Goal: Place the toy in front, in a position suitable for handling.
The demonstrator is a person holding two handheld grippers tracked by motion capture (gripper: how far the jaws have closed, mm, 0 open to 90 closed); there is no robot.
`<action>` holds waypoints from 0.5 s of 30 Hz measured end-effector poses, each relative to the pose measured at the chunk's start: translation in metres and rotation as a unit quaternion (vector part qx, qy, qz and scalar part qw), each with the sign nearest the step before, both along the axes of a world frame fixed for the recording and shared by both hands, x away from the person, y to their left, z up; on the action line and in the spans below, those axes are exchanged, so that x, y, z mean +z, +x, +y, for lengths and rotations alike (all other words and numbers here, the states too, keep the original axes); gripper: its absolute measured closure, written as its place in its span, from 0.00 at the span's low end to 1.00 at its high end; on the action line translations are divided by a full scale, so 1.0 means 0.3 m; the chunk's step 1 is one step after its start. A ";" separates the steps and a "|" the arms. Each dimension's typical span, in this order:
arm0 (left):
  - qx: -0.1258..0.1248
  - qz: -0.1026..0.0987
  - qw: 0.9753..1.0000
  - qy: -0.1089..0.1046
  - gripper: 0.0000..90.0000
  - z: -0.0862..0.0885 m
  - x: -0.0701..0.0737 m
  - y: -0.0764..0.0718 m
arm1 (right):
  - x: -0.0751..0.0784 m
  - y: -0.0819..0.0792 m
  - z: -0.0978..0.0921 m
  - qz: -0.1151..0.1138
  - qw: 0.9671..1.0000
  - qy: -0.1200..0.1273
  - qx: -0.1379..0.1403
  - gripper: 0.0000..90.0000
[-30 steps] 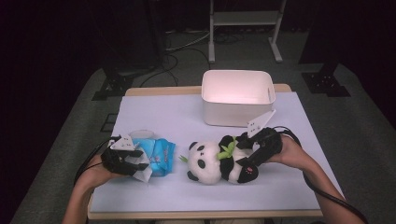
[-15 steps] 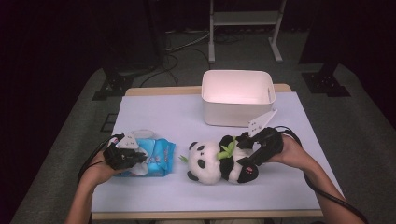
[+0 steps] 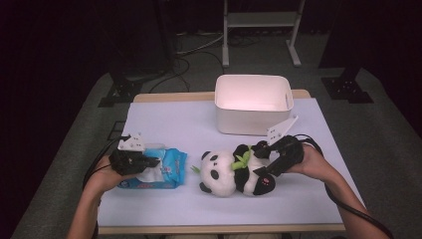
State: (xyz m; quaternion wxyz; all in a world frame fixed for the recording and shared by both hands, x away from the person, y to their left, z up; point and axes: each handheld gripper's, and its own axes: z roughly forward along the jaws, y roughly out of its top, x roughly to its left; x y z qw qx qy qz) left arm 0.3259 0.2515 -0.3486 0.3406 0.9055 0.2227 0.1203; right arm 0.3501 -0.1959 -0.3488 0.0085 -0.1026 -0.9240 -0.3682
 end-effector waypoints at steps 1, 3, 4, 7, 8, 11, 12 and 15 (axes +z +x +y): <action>-0.004 0.000 1.000 -0.002 0.97 -0.004 0.007 0.001 | 0.000 0.000 0.000 0.000 1.000 0.000 0.000 0.39; -0.006 -0.002 1.000 0.003 0.97 -0.015 0.019 0.002 | 0.000 0.001 0.001 -0.001 1.000 0.000 0.001 0.39; -0.010 -0.002 1.000 0.004 0.97 -0.016 0.023 0.003 | 0.000 0.001 0.002 0.000 1.000 0.000 0.000 0.39; -0.026 0.001 0.999 -0.029 0.97 -0.028 0.041 0.001 | 0.002 0.002 0.003 0.000 1.000 0.003 0.000 0.38; -0.037 0.002 0.998 -0.051 0.97 -0.039 0.052 -0.002 | 0.002 0.002 0.003 0.000 1.000 0.003 0.000 0.38; -0.057 -0.010 0.997 -0.046 0.97 -0.091 0.091 -0.003 | 0.004 0.001 0.002 0.000 1.000 0.004 0.001 0.38; -0.062 -0.012 0.997 -0.048 0.97 -0.104 0.099 -0.002 | 0.007 -0.002 0.003 0.000 1.000 0.006 -0.001 0.38; -0.077 -0.018 0.996 -0.046 0.97 -0.152 0.125 0.008 | 0.015 -0.008 0.002 -0.004 1.000 0.015 0.000 0.38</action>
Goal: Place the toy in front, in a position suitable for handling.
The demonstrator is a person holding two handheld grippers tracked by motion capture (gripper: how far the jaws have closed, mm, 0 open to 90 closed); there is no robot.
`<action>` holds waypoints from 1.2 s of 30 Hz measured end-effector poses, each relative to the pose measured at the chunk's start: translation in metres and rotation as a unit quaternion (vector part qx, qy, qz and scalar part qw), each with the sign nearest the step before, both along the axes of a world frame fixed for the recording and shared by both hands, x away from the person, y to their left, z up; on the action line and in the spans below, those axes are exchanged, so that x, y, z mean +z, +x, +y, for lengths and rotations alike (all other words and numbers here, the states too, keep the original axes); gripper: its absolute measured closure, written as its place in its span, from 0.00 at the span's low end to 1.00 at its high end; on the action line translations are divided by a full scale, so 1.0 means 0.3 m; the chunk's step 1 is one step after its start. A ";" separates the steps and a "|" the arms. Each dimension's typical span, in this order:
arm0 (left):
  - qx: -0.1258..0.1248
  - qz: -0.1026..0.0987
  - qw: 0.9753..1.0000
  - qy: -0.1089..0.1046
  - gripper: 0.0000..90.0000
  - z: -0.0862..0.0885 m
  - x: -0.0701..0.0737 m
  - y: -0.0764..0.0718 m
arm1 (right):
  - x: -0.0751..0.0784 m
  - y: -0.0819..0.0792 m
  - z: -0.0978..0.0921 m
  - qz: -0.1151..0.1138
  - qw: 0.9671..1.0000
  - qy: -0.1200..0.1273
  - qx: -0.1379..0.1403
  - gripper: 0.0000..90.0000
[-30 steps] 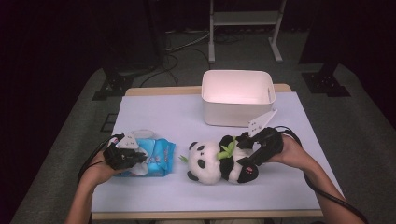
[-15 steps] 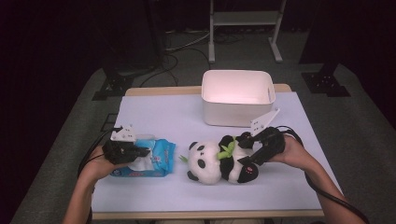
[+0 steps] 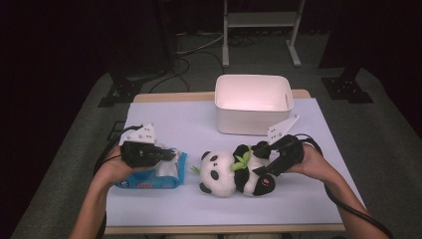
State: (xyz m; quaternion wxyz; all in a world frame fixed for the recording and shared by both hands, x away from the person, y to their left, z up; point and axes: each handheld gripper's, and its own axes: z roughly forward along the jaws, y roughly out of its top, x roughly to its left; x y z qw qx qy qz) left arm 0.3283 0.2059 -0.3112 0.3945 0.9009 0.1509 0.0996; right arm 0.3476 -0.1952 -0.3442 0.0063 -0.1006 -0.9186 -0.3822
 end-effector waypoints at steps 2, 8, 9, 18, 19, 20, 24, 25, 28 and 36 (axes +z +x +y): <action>-0.013 -0.003 1.000 0.005 0.96 -0.033 0.012 0.007 | 0.005 -0.004 -0.002 -0.002 1.000 0.004 -0.002 0.37; -0.050 -0.008 0.999 0.004 0.96 -0.147 0.035 0.033 | 0.018 -0.012 -0.005 -0.004 1.000 0.030 -0.005 0.36; -0.056 -0.009 0.998 0.004 0.96 -0.168 0.039 0.037 | 0.021 -0.014 -0.004 -0.006 0.999 0.032 -0.005 0.36; -0.103 -0.013 0.995 0.006 0.96 -0.346 0.066 0.057 | 0.057 -0.021 0.011 -0.011 0.998 0.054 -0.007 0.31; -0.108 -0.014 0.994 0.008 0.96 -0.365 0.069 0.059 | 0.060 -0.022 0.014 -0.014 0.998 0.057 -0.007 0.31; -0.115 -0.014 0.993 0.010 0.96 -0.393 0.070 0.059 | 0.063 -0.024 0.017 -0.010 0.998 0.060 -0.008 0.30; -0.135 -0.014 0.991 0.012 0.96 -0.451 0.073 0.061 | 0.069 -0.027 0.022 -0.016 0.998 0.065 -0.009 0.29; -0.140 -0.013 0.990 0.011 0.96 -0.467 0.074 0.060 | 0.068 -0.027 0.022 -0.017 0.998 0.065 -0.009 0.29; -0.153 -0.014 0.988 0.015 0.96 -0.515 0.075 0.059 | 0.064 -0.026 0.023 -0.014 0.998 0.066 -0.009 0.28; -0.178 -0.015 0.984 0.021 0.96 -0.607 0.076 0.058 | 0.054 -0.031 0.023 -0.008 0.997 0.073 -0.005 0.27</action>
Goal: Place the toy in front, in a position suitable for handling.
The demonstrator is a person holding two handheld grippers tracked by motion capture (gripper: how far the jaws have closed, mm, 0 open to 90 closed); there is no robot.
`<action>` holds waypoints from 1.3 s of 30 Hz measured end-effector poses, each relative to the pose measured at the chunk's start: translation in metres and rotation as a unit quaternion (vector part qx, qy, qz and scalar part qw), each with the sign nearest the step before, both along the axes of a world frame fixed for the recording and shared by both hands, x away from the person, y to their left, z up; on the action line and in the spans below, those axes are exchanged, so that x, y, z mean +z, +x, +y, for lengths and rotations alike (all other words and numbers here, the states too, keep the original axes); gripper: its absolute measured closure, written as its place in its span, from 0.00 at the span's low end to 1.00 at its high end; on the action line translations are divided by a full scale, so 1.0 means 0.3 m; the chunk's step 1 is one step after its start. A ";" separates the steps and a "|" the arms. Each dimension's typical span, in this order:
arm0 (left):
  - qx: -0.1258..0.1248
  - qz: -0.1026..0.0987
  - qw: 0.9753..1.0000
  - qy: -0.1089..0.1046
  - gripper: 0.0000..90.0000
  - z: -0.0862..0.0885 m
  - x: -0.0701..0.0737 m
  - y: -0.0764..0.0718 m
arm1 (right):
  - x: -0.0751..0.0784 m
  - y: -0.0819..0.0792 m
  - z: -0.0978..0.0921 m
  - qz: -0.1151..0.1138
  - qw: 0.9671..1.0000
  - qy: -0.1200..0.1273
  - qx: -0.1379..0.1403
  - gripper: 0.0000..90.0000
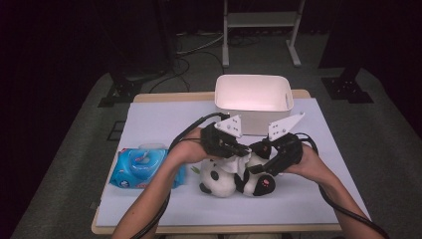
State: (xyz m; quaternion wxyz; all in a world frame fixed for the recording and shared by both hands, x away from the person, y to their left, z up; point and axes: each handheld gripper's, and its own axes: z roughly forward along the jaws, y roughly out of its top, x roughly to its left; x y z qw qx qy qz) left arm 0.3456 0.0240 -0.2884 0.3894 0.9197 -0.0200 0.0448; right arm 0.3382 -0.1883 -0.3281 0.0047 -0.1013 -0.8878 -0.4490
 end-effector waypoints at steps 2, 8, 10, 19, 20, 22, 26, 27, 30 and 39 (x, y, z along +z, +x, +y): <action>-0.005 0.000 1.000 -0.002 0.96 -0.017 0.002 -0.002 | 0.000 -0.001 0.000 0.000 1.000 0.001 -0.001 0.27; -0.018 -0.001 1.000 -0.008 0.95 -0.058 0.015 -0.010 | -0.007 0.001 -0.004 0.006 1.000 0.011 -0.006 0.29; -0.025 0.001 1.000 -0.009 0.95 -0.069 0.018 -0.013 | -0.009 0.000 -0.005 0.003 1.000 0.013 -0.005 0.32; -0.021 0.010 1.000 -0.021 0.91 -0.067 0.014 -0.012 | -0.021 -0.001 -0.028 0.006 1.000 0.008 -0.007 0.87; -0.019 0.011 1.000 -0.021 0.90 -0.063 0.013 -0.011 | -0.025 0.000 -0.031 0.009 1.000 0.005 -0.005 0.91; -0.017 0.014 1.000 -0.022 0.84 -0.055 0.010 -0.010 | -0.028 -0.003 -0.036 0.007 1.000 0.003 -0.005 0.93; -0.005 0.018 0.999 -0.030 0.76 -0.012 0.009 -0.006 | -0.026 -0.007 -0.046 0.002 1.000 -0.021 -0.010 0.94; -0.001 0.019 0.999 -0.033 0.76 0.004 0.006 -0.005 | -0.024 -0.009 -0.051 -0.001 1.000 -0.027 -0.012 0.95; 0.018 0.024 0.999 -0.032 0.71 0.061 -0.007 0.002 | -0.013 -0.011 -0.066 -0.002 0.999 -0.044 -0.016 0.95; 0.063 0.051 0.996 -0.029 0.65 0.231 -0.104 0.014 | 0.027 -0.023 -0.078 -0.013 0.992 -0.125 -0.020 0.95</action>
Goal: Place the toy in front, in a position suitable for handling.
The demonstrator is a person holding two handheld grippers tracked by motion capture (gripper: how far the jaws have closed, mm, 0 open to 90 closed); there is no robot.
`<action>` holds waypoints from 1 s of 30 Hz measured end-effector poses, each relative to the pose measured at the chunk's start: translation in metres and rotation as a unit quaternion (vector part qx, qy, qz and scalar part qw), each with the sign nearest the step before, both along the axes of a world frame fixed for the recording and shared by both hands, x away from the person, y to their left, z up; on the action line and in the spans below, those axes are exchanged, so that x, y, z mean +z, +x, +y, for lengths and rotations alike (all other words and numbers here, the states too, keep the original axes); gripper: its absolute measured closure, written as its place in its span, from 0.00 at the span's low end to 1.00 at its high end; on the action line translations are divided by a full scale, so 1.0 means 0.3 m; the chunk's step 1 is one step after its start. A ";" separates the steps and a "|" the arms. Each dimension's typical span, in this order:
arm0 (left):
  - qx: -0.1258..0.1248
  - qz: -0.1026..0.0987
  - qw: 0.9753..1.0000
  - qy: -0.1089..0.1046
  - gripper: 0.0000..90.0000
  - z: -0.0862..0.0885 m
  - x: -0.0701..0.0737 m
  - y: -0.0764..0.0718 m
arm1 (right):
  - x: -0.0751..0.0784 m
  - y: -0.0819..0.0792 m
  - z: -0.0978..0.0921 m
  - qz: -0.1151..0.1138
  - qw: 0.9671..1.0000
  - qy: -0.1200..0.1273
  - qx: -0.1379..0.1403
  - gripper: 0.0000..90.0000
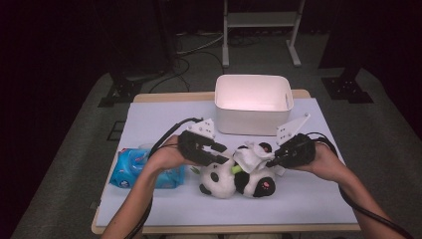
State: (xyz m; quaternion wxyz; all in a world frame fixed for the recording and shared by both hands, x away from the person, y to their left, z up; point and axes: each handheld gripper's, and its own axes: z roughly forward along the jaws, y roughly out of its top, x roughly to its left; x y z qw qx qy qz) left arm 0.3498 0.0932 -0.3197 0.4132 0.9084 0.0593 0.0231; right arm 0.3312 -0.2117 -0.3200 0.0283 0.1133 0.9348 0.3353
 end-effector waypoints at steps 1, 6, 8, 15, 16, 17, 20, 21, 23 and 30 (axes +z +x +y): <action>0.002 0.002 1.000 0.000 0.65 0.015 -0.012 0.001 | 0.001 0.001 -0.003 0.002 1.000 -0.003 -0.001 0.95; 0.021 0.014 1.000 0.008 0.64 0.074 -0.073 0.008 | 0.003 0.000 -0.033 0.010 1.000 -0.020 -0.011 0.95; 0.022 0.016 1.000 0.012 0.63 0.092 -0.092 0.014 | 0.002 -0.005 -0.049 0.017 0.999 -0.028 -0.017 0.95; 0.032 0.028 0.999 0.010 0.61 0.111 -0.131 0.015 | -0.015 -0.014 -0.106 0.034 0.997 -0.060 -0.031 0.95; 0.032 0.030 0.999 0.008 0.61 0.111 -0.132 0.015 | -0.018 -0.014 -0.114 0.037 0.997 -0.062 -0.034 0.95; 0.032 0.031 0.999 0.007 0.61 0.110 -0.133 0.015 | -0.021 -0.016 -0.121 0.040 0.997 -0.063 -0.037 0.95; 0.032 0.027 0.999 0.012 0.58 0.106 -0.134 0.014 | -0.030 -0.014 -0.129 0.041 0.996 -0.072 -0.043 0.94; 0.033 0.026 0.999 0.013 0.57 0.105 -0.134 0.014 | -0.031 -0.014 -0.129 0.039 0.995 -0.075 -0.044 0.94; 0.029 0.028 0.999 0.011 0.57 0.101 -0.136 0.013 | -0.027 -0.012 -0.121 0.039 0.996 -0.070 -0.042 0.94; 0.029 0.031 0.999 0.012 0.56 0.099 -0.146 0.010 | -0.011 0.007 -0.039 0.021 0.998 -0.057 -0.020 0.82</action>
